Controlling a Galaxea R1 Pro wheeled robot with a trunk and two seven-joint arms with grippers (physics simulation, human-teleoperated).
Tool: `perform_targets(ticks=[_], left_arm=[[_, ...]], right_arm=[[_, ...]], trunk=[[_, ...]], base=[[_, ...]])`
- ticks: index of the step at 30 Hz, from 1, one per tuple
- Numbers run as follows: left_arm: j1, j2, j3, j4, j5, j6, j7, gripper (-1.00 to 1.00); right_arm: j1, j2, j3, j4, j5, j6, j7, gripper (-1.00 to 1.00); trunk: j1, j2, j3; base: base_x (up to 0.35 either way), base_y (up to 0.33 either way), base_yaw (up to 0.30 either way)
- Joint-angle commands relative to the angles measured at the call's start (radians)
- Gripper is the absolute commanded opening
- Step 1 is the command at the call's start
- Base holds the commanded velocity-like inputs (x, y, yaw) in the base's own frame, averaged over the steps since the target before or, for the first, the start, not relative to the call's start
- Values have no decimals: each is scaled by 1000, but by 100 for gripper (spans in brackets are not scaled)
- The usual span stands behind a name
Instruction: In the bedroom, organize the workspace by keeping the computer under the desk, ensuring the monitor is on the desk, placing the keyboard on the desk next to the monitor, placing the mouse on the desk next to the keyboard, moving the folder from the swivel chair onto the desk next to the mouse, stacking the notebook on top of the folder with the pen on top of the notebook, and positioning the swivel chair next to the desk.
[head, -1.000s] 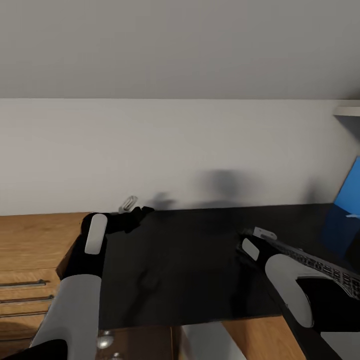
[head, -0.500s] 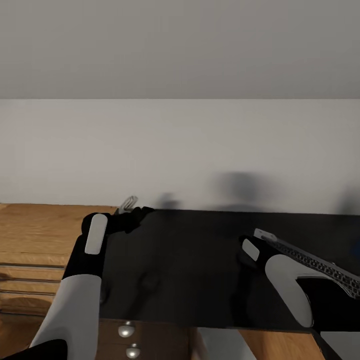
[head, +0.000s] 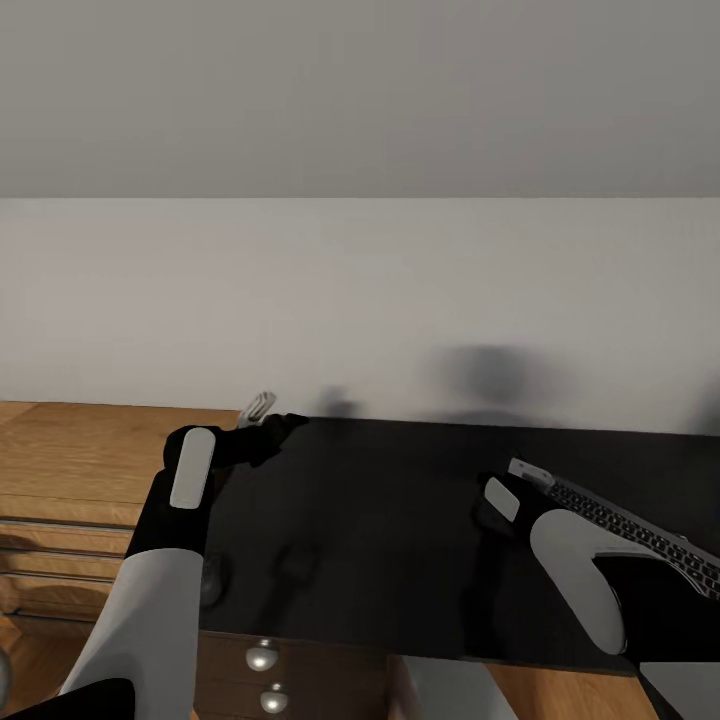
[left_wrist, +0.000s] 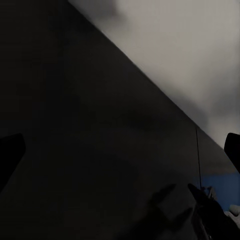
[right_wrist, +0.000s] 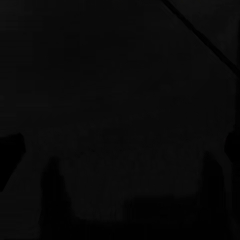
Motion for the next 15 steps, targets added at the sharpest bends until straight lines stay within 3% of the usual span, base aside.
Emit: perform_targets(ticks=[1, 15], left_arm=[[-1, -1, 3, -1, 11, 4, 10, 100], [-1, -2, 1, 2, 10, 3, 12, 100]], right_arm=[[0, 0, -1, -3, 2, 9, -4, 100], [0, 1, 1, -3, 2, 9, -4, 100]], trunk=[[0, -1, -1], [0, -1, -1]], base=[[0, 0, 2], [0, 0, 0]])
